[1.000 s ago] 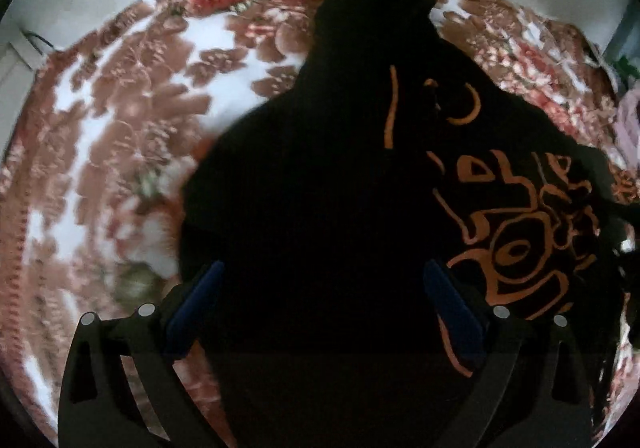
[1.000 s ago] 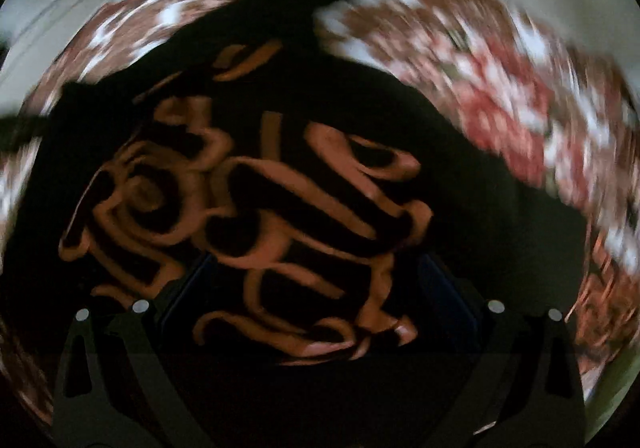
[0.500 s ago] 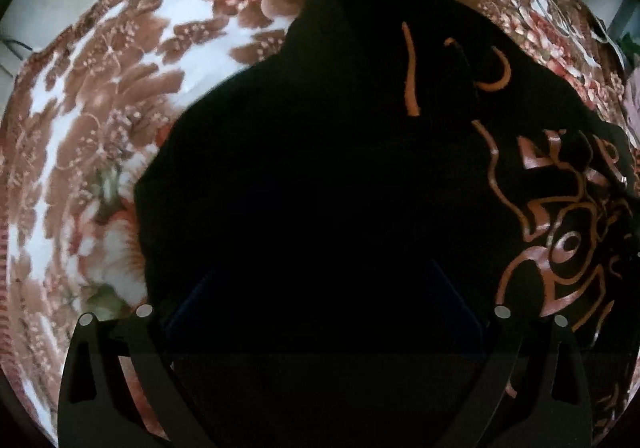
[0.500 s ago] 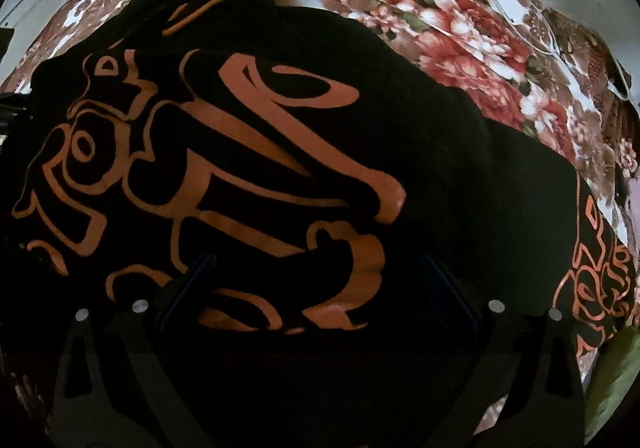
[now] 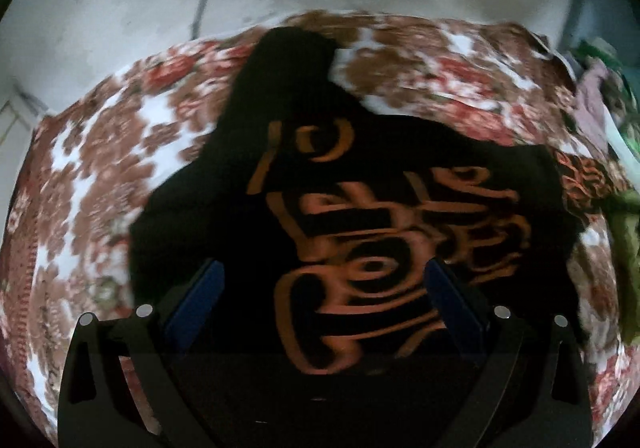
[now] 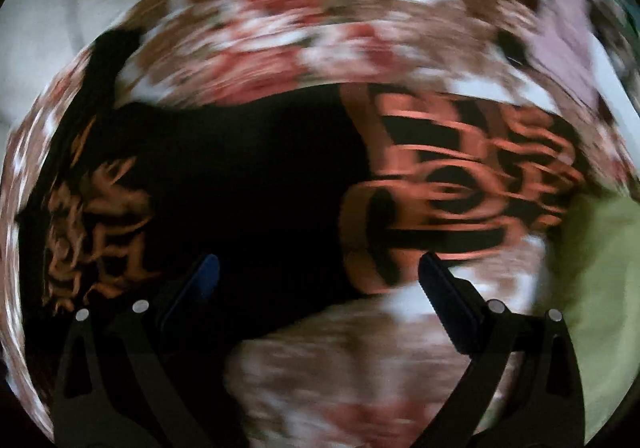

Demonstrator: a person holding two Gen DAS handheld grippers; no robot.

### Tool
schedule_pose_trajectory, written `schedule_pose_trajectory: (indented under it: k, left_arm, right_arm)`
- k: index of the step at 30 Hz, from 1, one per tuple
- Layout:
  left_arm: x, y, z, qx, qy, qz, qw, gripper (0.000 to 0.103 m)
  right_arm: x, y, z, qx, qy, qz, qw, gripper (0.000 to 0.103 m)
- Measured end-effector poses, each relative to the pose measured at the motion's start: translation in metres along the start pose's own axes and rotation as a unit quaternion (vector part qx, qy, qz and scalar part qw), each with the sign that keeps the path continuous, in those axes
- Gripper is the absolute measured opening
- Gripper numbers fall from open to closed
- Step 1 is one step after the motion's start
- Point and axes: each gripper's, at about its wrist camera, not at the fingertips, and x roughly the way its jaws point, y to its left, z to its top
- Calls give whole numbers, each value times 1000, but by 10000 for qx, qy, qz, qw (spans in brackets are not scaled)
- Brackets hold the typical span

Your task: Fold large clothes

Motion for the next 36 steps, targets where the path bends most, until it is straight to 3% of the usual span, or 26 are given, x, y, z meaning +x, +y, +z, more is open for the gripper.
schedule_pose_trajectory:
  k: [6, 10, 12, 15, 17, 20, 21, 28, 30, 33, 36]
  left_arm:
    - [12, -73, -8, 83, 1, -307, 9995, 98]
    - [28, -106, -13, 139, 140, -398, 9990, 98]
    - [36, -119, -15, 121, 209, -436, 9988, 98]
    - [44, -131, -13, 54, 254, -526, 9983, 98]
    - [48, -138, -10, 2, 250, -600, 9979, 98]
    - [53, -147, -7, 8, 271, -739, 9969, 98]
    - [55, -152, -5, 71, 267, -783, 9965, 98]
    - [61, -170, 3, 395, 192, -961, 9944, 98]
    - [61, -171, 5, 392, 174, -1004, 9940, 98]
    - [61, -169, 6, 334, 156, -1059, 9937, 98]
    - [64, -168, 5, 332, 195, -1076, 9934, 98]
  right_arm:
    - [-21, -129, 49, 1005, 48, -153, 9948, 99]
    - [-17, -187, 80, 1493, 239, 98, 9885, 99]
    - [-7, -203, 85, 1865, 422, 499, 9803, 99]
    - [22, -225, 75, 2959, 754, 1548, 9396, 99]
    - [41, -232, 66, 3442, 906, 1902, 9149, 99]
    - [57, -240, 63, 3755, 875, 1922, 9024, 99]
    - [60, -243, 63, 3833, 881, 1861, 9004, 98]
    - [63, -284, 68, 3781, 909, 711, 9186, 94]
    - [73, -299, 57, 3928, 1069, 852, 9094, 93]
    - [77, -305, 51, 3794, 1179, 879, 9135, 85]
    - [80, -307, 50, 3856, 1089, 940, 9114, 90]
